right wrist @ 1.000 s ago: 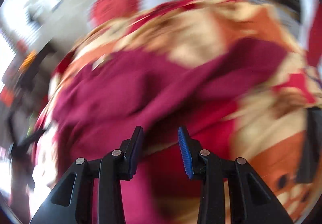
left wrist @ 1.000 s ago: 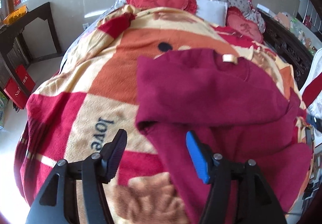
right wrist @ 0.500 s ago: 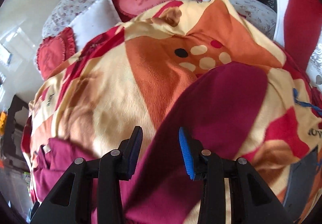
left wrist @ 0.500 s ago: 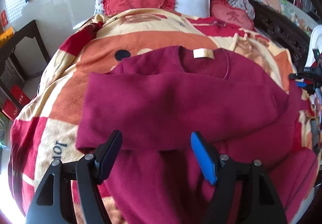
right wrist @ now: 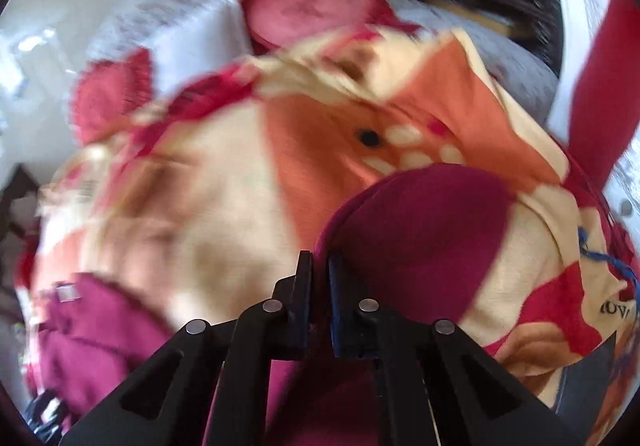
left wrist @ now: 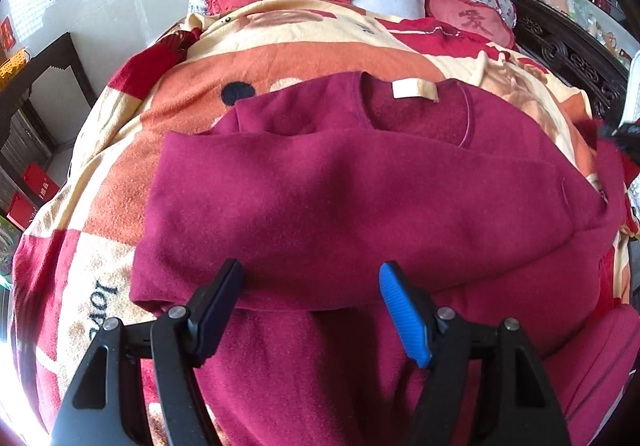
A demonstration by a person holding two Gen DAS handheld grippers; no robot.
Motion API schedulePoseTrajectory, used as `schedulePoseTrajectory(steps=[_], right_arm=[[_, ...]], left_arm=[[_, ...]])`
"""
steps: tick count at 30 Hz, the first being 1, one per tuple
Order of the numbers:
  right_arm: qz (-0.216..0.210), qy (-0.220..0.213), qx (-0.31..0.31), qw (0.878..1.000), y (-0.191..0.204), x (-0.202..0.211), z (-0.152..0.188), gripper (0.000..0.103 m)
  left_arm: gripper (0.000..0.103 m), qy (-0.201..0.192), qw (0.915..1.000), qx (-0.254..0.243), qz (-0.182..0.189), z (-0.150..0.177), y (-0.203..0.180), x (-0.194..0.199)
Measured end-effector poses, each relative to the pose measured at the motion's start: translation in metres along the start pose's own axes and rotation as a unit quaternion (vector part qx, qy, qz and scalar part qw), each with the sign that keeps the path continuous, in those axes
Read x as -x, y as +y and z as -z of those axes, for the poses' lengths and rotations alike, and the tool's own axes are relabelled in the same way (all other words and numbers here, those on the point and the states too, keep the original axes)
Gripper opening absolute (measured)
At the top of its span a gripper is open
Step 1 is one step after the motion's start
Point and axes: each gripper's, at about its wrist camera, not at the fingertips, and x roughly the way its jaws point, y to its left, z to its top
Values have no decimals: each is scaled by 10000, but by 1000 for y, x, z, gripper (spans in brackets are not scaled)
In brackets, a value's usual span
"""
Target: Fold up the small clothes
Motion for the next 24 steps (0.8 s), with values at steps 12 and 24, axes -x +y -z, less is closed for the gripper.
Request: schedulePoseTrajectory(steps=[12,24], right_arm=[[-2533,797,2197,9387,155,49,104,8],[-1992,740,1775,9609,96,66,109,19]], left_arm=[[75,5,9967,744,322,-10,23,8],[86,-94,9980,587,229,-46,-5,-18]])
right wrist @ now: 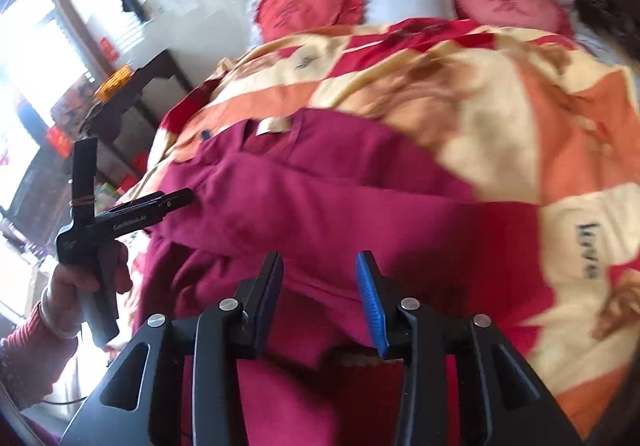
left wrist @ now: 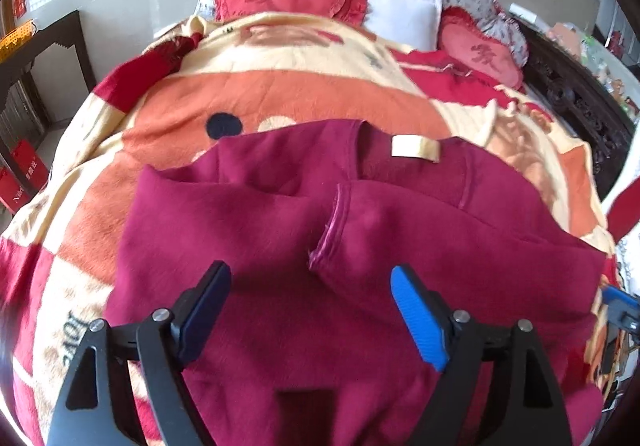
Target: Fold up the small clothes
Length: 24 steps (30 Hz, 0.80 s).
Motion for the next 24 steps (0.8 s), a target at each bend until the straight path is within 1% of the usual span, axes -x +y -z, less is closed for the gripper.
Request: schedulePoseTrajectory(steps=[2,3,4,5,6,7,8,9,10,11,13,16,18,20,21,22,24], right_arm=[[238,-66,-153,9996,-16,9,2,20],[341,-99,-274,9990,-25,13,3,20],[430,-138,-432,9980,-36,16,3,22],[495,-171,-583,9969,-44,17,3,23],[552,-202,-750,9954,-53,19,4,26],[591,-209,-881,9941,-61,19,4,29],[614,-197,-949,9934,-66,18,3,29],[666,-184,-1025,9923,-71,16,3,29],[683,-192,-1072,9917,-73,15,3,29],[671,-199,-1127,9912,-75,15,4,29],[586,-195,-1226,9905,-78,13,5,29],[495,-188,-1209,9912,-75,7,4,29],[456,-174,-1179,9918,-69,2,1,30],[389,-195,-1173,9921,-64,0,0,30],[359,-205,-1174,9922,-62,-1,0,30],[327,-206,-1178,9923,-60,-2,0,30],[280,-173,-1191,9923,-57,-4,1,31]], left_arm=[[85,40,9999,19,-161,-5,-3,-14],[83,62,9997,2,-257,-8,-6,-21],[73,100,9996,-22,-249,-10,-8,-26],[64,153,9998,-58,-150,-11,-10,-30],[47,211,9997,-113,-51,-11,-12,-32],[38,202,9995,-202,-129,-12,-15,-32],[29,150,9993,-270,-218,-13,-17,-29],[9,64,9989,-339,-315,-14,-17,-23],[0,-8,9993,-324,-180,-17,-14,-15],[0,-65,9998,-173,48,-20,-7,-4],[0,-268,9995,5,193,-26,6,17],[0,-464,9987,2,213,-31,20,37],[0,-401,9989,-46,222,-31,25,40],[3,-308,9992,7,267,-28,29,37],[13,-279,9991,65,308,-25,29,34],[31,-196,9991,87,369,-22,27,28],[51,-101,9990,98,425,-14,21,21]])
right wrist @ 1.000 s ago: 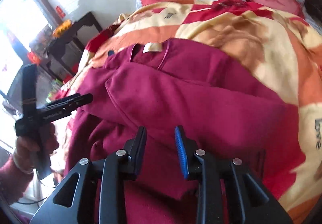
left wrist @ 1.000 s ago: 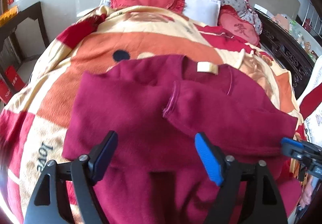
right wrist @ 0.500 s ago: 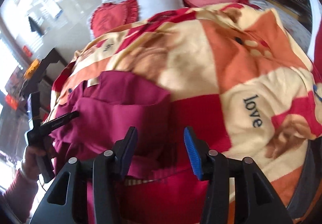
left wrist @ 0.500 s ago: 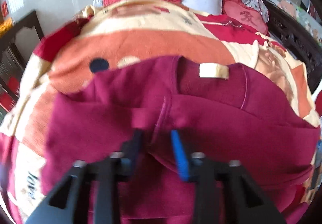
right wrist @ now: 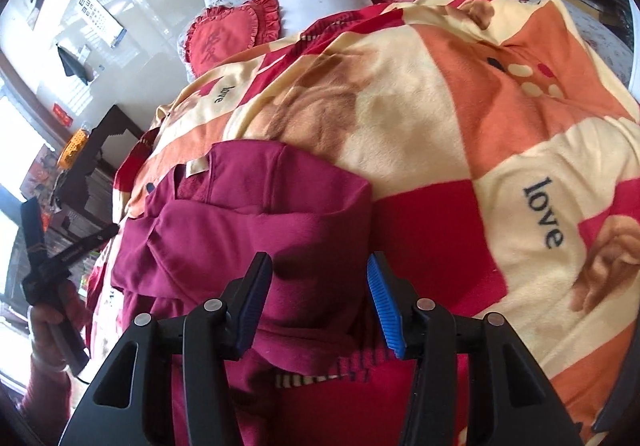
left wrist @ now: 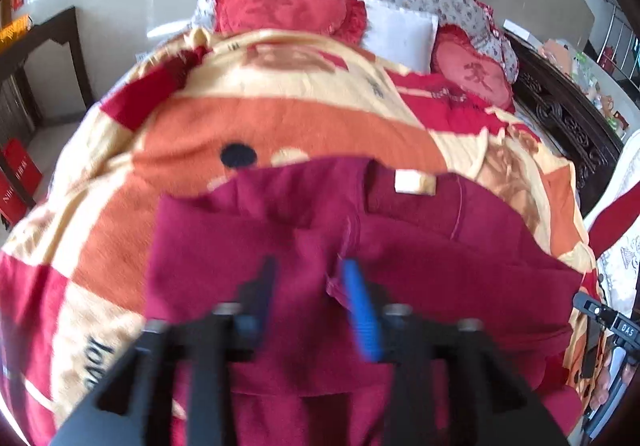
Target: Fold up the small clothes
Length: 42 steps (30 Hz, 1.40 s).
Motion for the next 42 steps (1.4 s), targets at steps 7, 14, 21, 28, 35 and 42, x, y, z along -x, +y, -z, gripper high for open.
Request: schedulePoseTrajectory(steps=[7,14,21,28,35,42], right_arm=[[28,87,5,10000,0,1,6,31],[93,2,-141,9999,-11,6,3,31],[74,-137,-218,9996,-12,4,-8,33],[-53,73,-114,9999,-1,-26,-27,44],[288,522,234,9979,18,-72,-48,0],[1057,-85,946,9899,30,-74,-55,0]], left_arm=[[52,732,9972,39,-136,20,-27,-47],[11,577,9956,739,83,1,-16,-48],[10,-414,9977,501,183,0,17,30],[10,19,9977,682,-22,24,49,11],[10,-143,9975,689,66,25,49,19],[10,101,9990,359,-235,42,33,-11]])
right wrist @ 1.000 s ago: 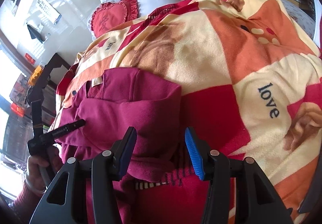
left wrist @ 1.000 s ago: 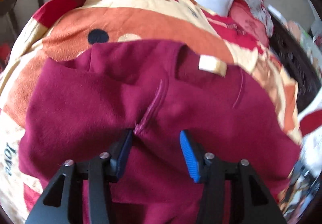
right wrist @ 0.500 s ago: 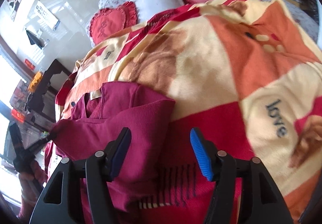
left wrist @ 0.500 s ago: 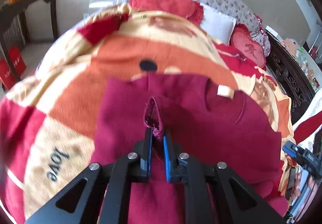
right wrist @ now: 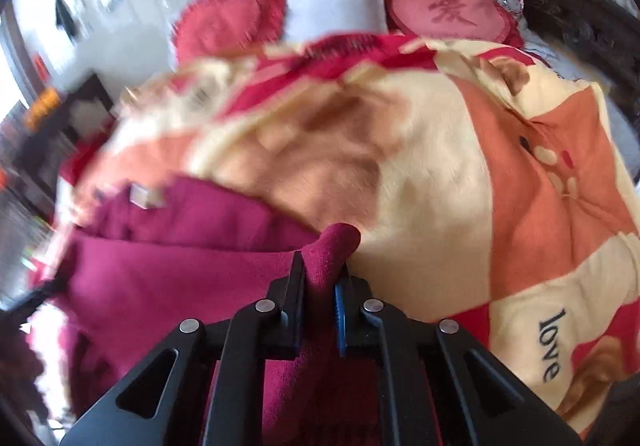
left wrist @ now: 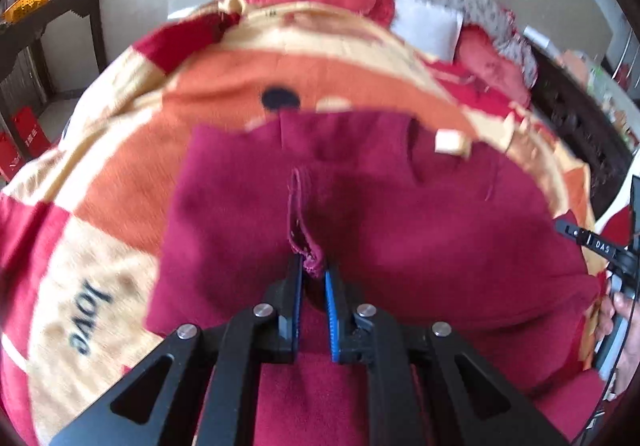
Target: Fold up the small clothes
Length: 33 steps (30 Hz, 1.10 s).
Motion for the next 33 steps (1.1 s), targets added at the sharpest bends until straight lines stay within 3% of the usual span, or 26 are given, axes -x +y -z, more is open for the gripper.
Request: schedulePoseTrajectory(steps=[2,4,6,10,14,17,19,20,23,25,26,27,30,33], right_arm=[[20,155,-136,9998,-7,-11,6,2],[-100,113,-452,9989,-17,4,10,17],[-262,100,-635,9976,-24,26,17,17],[-482,393,-66,9980,-4,55,46,17],[-139,1176,542,9915,16,29,82,17],[-166,1106,450,9927,13,37,84,17],[-272,884,185,9955,4,49,73,17],[-307,657,-6,9974,-2,55,66,18],[-424,372,-547,9969,-17,48,48,39],[-548,689,-739,9934,-18,24,42,35],[-564,900,-753,9915,-16,10,37,14],[-573,988,-671,9912,-11,4,38,0],[-175,442,-303,9984,-4,13,36,0],[-217,569,-538,9967,-10,8,39,0]], left_arm=[[10,-2,10000,-2,-75,3,-1,-5],[11,-9,10000,34,-43,3,1,-4],[11,7,10000,12,-37,3,1,-4],[11,-18,9999,-51,-109,4,-1,-4],[14,19,10000,4,-90,5,-1,-3],[30,102,9999,39,68,4,4,9],[52,8,9998,34,177,6,9,23],[55,-41,9998,45,170,7,11,27],[58,-35,9997,132,184,12,20,37],[58,52,9995,225,228,17,28,42],[58,93,9993,240,266,20,31,45],[58,120,9992,234,300,24,34,49],[65,171,9992,189,308,37,44,61],[69,368,9986,155,353,56,52,68]])
